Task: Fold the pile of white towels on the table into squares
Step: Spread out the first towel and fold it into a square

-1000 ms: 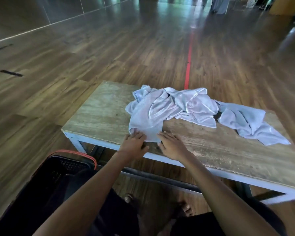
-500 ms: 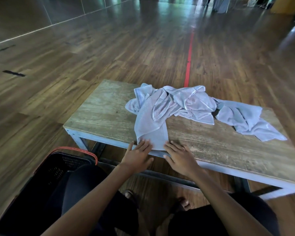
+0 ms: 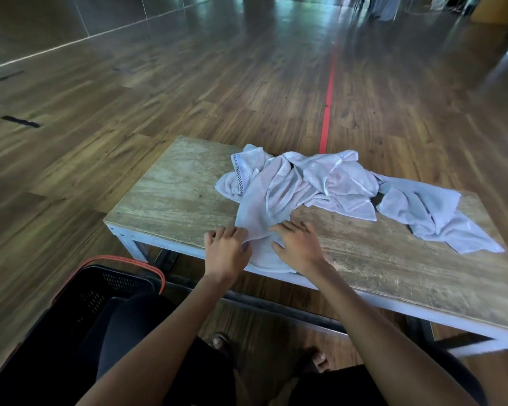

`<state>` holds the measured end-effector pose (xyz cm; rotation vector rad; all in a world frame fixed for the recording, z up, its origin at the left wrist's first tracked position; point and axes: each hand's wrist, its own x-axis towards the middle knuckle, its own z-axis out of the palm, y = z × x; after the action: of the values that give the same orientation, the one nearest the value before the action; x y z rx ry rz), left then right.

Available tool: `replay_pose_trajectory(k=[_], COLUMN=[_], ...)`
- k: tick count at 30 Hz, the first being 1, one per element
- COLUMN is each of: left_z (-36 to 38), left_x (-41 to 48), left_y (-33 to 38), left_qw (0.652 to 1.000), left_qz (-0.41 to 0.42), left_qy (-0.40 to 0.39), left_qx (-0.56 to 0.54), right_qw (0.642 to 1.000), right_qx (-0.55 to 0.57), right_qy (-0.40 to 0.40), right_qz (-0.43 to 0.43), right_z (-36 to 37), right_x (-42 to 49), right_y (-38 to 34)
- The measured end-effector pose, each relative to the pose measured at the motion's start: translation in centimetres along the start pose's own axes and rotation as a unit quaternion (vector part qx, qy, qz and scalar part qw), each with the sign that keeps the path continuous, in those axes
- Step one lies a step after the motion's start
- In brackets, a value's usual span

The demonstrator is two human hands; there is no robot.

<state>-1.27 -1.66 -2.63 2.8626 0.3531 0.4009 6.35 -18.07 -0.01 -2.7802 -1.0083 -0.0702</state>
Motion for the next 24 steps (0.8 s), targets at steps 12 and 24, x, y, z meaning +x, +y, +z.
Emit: replay_pose_trajectory(k=[12,24], left_z=[-4.0,-22.3], left_x=[3.1,12.1], left_y=[-1.5,4.1], left_qw=[0.986,0.968], left_qz=[0.093,0.158], left_qy=[0.133,0.182], left_qx=[-0.025,-0.065], right_qw=[0.99,0.979], right_qx=[0.068,0.127], right_qy=[0.119,0.161], right_qz=[-0.033,-0.013], right_z=[-1.2,-21.7], right_x=[4.4,7.9], right_y=[-2.7,-2.3])
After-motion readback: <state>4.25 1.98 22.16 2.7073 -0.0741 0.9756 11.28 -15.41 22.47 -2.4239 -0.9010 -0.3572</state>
